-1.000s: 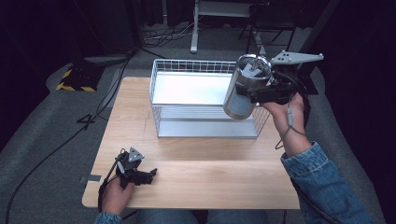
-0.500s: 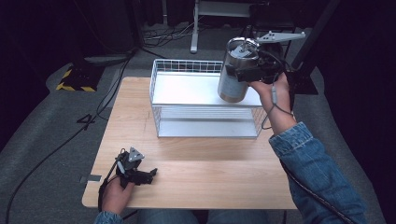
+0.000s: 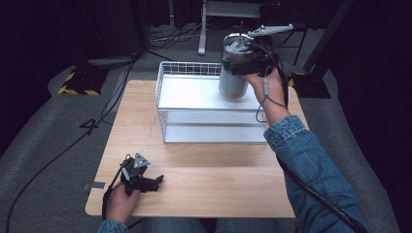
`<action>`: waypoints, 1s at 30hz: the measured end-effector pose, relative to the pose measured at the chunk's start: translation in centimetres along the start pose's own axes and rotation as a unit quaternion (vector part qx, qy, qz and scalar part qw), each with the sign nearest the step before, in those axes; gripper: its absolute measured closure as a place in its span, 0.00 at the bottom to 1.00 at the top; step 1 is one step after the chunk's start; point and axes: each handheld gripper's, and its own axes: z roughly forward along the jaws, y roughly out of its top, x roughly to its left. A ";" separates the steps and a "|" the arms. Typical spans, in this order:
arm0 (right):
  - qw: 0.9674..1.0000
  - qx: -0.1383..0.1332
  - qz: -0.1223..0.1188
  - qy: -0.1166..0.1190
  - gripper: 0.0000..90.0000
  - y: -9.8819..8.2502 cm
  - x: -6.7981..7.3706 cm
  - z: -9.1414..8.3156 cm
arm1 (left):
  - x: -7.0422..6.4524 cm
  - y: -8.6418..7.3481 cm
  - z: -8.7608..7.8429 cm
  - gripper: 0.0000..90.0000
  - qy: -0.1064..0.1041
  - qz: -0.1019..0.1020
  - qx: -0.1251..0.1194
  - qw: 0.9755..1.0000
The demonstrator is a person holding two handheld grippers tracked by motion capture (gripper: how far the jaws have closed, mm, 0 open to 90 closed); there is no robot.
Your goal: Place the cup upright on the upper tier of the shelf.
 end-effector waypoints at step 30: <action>1.000 0.004 0.023 0.008 0.04 -1.5 -0.7 3.8 | 0.0 0.0 0.0 0.00 -0.002 0.001 0.002 1.000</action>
